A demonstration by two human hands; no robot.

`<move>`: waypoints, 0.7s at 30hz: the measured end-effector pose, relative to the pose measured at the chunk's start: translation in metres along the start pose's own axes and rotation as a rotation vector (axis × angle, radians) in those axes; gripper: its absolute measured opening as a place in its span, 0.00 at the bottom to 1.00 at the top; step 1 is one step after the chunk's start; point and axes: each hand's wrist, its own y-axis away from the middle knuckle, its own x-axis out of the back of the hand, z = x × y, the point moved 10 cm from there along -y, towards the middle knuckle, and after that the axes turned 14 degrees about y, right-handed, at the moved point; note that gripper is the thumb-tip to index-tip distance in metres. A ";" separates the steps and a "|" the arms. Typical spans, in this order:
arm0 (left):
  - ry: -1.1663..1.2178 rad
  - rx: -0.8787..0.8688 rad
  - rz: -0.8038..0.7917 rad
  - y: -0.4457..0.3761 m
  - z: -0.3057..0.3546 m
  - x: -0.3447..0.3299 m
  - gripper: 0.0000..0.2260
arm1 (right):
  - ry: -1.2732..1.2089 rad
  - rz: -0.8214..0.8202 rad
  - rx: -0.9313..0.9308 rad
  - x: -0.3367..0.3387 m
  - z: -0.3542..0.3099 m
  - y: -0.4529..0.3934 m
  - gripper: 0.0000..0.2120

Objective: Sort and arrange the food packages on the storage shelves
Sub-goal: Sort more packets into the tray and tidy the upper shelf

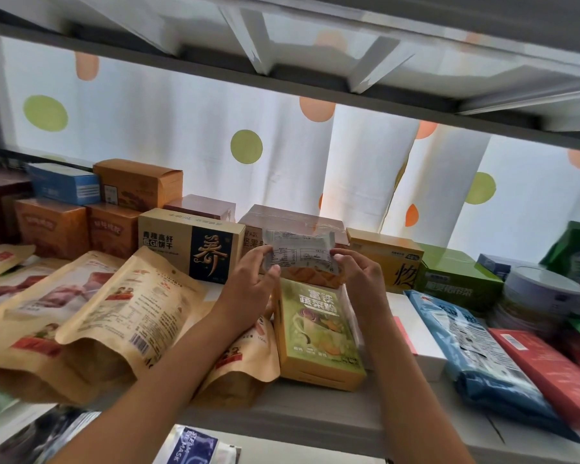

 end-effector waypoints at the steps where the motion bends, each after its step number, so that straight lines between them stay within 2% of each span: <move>1: -0.034 0.021 -0.033 0.000 -0.002 -0.004 0.22 | 0.055 -0.018 0.021 -0.004 0.000 0.000 0.12; 4: -0.114 0.154 -0.124 -0.001 -0.020 -0.016 0.27 | 0.247 -0.112 0.058 -0.020 0.004 -0.002 0.15; 9: -0.252 0.340 -0.209 -0.002 -0.049 -0.024 0.37 | 0.612 -0.271 -0.012 -0.040 0.027 -0.011 0.19; 12: -0.332 0.370 -0.245 -0.002 -0.050 -0.027 0.38 | 0.622 -0.292 -0.053 -0.039 0.034 -0.012 0.18; 16: -0.413 0.368 -0.328 0.001 -0.043 -0.034 0.33 | 0.648 -0.297 -0.060 -0.039 0.032 -0.008 0.17; 18: -0.448 0.354 -0.342 0.000 -0.039 -0.034 0.33 | 0.596 -0.251 -0.049 -0.034 0.027 -0.007 0.16; 21: -0.536 0.283 -0.358 -0.001 -0.022 -0.032 0.32 | 0.524 -0.097 0.019 -0.014 0.006 -0.002 0.14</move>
